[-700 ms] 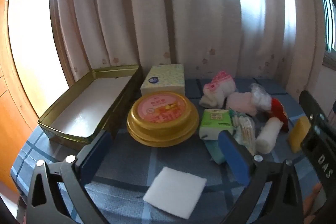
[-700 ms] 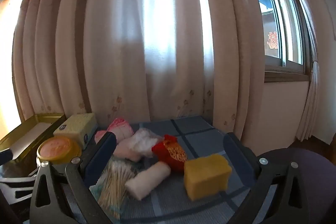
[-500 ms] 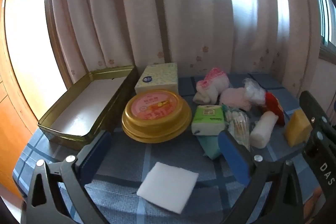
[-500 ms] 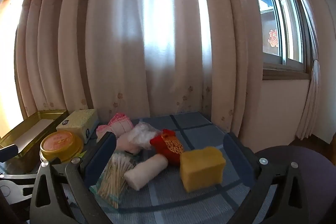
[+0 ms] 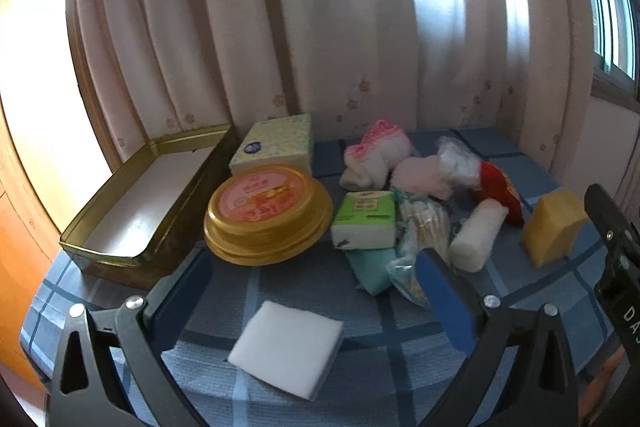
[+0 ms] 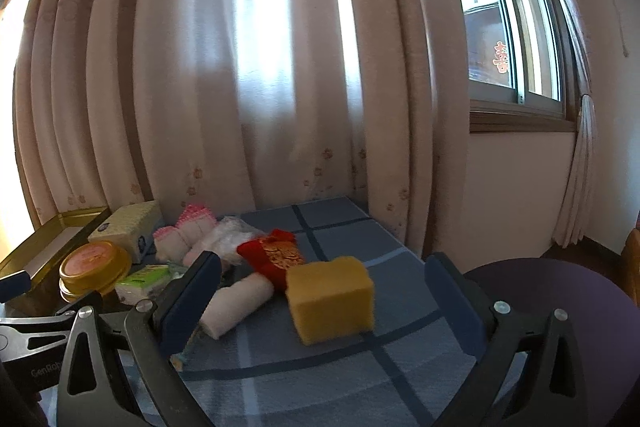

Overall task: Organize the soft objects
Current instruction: 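Move the right tool toward the yellow sponge and open its fingers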

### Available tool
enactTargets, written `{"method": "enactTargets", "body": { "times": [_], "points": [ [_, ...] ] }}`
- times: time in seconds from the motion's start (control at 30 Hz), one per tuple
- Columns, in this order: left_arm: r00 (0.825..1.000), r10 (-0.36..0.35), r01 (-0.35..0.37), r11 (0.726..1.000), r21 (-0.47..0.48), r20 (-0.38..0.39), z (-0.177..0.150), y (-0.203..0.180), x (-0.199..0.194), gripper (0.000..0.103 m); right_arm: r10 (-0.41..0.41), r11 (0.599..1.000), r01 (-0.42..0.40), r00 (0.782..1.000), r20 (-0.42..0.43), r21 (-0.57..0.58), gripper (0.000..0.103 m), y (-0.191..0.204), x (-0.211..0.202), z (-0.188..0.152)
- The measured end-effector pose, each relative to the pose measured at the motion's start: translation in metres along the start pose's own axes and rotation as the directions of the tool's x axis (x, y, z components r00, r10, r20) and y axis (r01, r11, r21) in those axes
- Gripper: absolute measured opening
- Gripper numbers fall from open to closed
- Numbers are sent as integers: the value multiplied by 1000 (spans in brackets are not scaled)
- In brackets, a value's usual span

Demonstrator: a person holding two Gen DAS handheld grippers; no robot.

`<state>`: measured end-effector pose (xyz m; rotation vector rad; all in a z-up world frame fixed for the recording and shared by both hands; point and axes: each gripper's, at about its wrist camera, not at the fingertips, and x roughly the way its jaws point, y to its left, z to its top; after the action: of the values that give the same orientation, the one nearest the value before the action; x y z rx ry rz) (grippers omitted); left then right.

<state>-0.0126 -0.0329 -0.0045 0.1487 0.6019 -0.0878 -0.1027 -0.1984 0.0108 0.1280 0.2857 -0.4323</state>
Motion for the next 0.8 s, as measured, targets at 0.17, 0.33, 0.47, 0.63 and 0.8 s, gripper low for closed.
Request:
{"method": "enactTargets", "body": {
  "times": [0.17, 0.33, 0.47, 0.63, 0.8],
  "points": [
    [1000, -5, 5, 1000, 16, -4, 2, -8, 2, 103, -4, 1000, 4, 1000, -14, 16, 102, -12, 1, 2],
    [1000, -2, 2, 1000, 24, 7, 0, -16, 6, 103, -7, 1000, 8, 1000, -23, 15, 102, -17, 0, 3],
    [1000, 9, -9, 999, 44, 5, -3, -24, 9, 103, -5, 1000, 5, 1000, -21, 12, 102, -22, 1, 1],
    [1000, 6, -6, 999, 48, 4, -4, -31, 13, 103, -5, 1000, 6, 999, -39, 27, 102, -32, 5, -2],
    [1000, 7, -6, 999, 53, -13, -3, -34, 19, 103, -10, 999, 12, 997, -71, 40, 102, -43, 12, -3]
  ]
}}
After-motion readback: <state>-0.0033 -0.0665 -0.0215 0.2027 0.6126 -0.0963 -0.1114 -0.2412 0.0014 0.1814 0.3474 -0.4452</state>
